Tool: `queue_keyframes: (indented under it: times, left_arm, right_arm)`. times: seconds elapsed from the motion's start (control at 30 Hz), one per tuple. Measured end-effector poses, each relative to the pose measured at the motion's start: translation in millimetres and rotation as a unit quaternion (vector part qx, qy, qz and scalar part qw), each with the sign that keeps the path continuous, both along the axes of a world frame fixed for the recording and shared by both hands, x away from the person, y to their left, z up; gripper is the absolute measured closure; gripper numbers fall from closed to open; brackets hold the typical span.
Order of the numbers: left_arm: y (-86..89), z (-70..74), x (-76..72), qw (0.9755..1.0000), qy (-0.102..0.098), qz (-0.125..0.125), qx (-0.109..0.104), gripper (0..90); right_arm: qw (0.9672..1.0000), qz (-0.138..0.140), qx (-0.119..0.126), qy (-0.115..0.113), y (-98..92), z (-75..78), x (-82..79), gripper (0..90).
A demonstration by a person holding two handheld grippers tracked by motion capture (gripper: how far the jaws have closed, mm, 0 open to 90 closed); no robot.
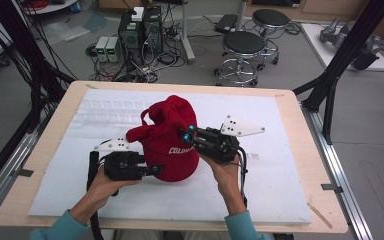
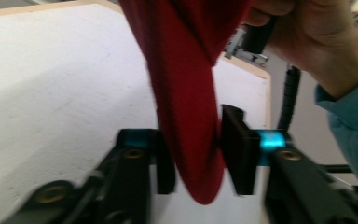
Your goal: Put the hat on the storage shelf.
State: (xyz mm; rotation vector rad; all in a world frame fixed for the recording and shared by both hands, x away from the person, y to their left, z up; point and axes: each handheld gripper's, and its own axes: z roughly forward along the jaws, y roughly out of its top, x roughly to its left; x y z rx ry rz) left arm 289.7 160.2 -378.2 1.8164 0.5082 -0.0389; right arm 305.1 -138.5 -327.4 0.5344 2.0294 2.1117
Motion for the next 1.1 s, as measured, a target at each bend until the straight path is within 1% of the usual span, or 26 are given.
queue_keyframes:
  times: [0.07,0.1,0.13,0.17,0.23,0.3,0.33,0.5,0.57,0.6,0.63,0.73,0.77,0.8,0.83,0.87,0.9,1.03,1.07,1.1]
  left_arm:
    - [0.0,0.3,-0.7,1.0000,0.004,-0.008,-0.003,75.9]
    - [-0.1,0.6,-1.3,0.9999,0.000,-0.011,-0.002,79.9]
    - [-0.8,1.2,-3.4,0.9999,-0.007,-0.009,0.000,83.9]
    - [-0.9,1.8,-4.9,0.9998,-0.017,-0.003,0.005,84.5]
    - [-0.3,1.8,-4.7,0.9998,-0.016,-0.008,0.006,84.8]
    - [-0.7,1.8,-5.7,0.9997,-0.022,-0.003,0.014,84.9]
    - [-0.7,2.0,-5.9,0.9996,-0.022,-0.003,0.016,84.9]
    - [-0.6,2.6,-6.9,0.9994,-0.026,0.002,0.020,85.0]
    - [-0.4,2.8,-7.4,0.9994,-0.028,0.003,0.022,85.0]
    - [-0.4,2.8,-7.4,0.9994,-0.028,0.004,0.022,85.0]
    - [0.0,2.9,-7.6,0.9992,-0.029,0.006,0.026,85.0]
    - [0.8,2.5,-7.6,0.9989,-0.030,0.011,0.035,85.1]
    - [0.9,2.5,-7.7,0.9988,-0.030,0.013,0.035,85.1]
    - [1.3,2.7,-7.8,0.9988,-0.031,0.015,0.035,85.1]
    - [1.5,2.9,-7.8,0.9988,-0.031,0.017,0.034,85.1]
    - [2.5,3.2,-7.6,0.9987,-0.033,0.019,0.035,85.1]
    - [2.8,3.5,-7.8,0.9985,-0.035,0.023,0.034,85.1]
    - [5.8,4.7,-7.3,0.9979,-0.040,0.033,0.039,85.1]
    - [6.3,5.5,-7.3,0.9976,-0.043,0.037,0.040,85.1]
    - [7.1,6.3,-7.4,0.9974,-0.046,0.040,0.040,85.0]
  right_arm:
    - [1.0000,0.001,-0.002,-0.003,0.5,0.0,-0.1,84.4]
    - [1.0000,0.001,-0.001,-0.005,0.8,0.0,0.0,84.3]
    - [1.0000,0.001,-0.002,-0.006,0.9,-0.1,0.0,84.2]
    - [1.0000,0.003,-0.002,-0.006,1.1,-0.1,-0.1,84.0]
    - [0.9999,0.005,-0.002,-0.010,2.1,0.1,-0.3,83.9]
    - [0.9999,0.002,-0.009,-0.010,3.0,-0.1,-0.5,83.7]
    - [0.9999,0.003,-0.011,-0.007,3.2,-0.4,-0.3,83.7]
    - [0.9999,0.005,-0.013,-0.008,3.3,-0.6,0.1,83.2]
    - [0.9998,0.002,-0.015,-0.009,3.4,-0.6,0.1,81.9]
    - [0.9998,0.002,-0.015,-0.009,3.9,-0.5,-0.1,79.8]
    - [0.9998,0.000,-0.016,-0.010,4.0,-0.4,-0.3,75.1]
    - [0.9994,-0.022,-0.019,-0.016,4.9,1.0,-2.0,55.5]
    - [0.9989,-0.039,-0.020,-0.016,5.9,2.1,-2.1,37.1]
    - [0.9983,-0.051,-0.023,-0.016,6.5,3.0,-2.0,28.3]
    - [0.9975,-0.061,-0.031,-0.017,7.0,4.2,-1.8,20.0]
    - [0.9970,-0.068,-0.036,-0.016,7.5,4.9,-1.8,16.1]
    - [0.9964,-0.072,-0.042,-0.017,7.5,6.0,-1.7,10.0]
    - [0.9951,-0.081,-0.052,-0.024,6.7,8.4,-3.0,9.4]
    - [0.9947,-0.083,-0.057,-0.024,6.5,8.2,-2.9,7.4]
    - [0.9939,-0.089,-0.062,-0.021,6.7,7.7,-2.8,0.3]
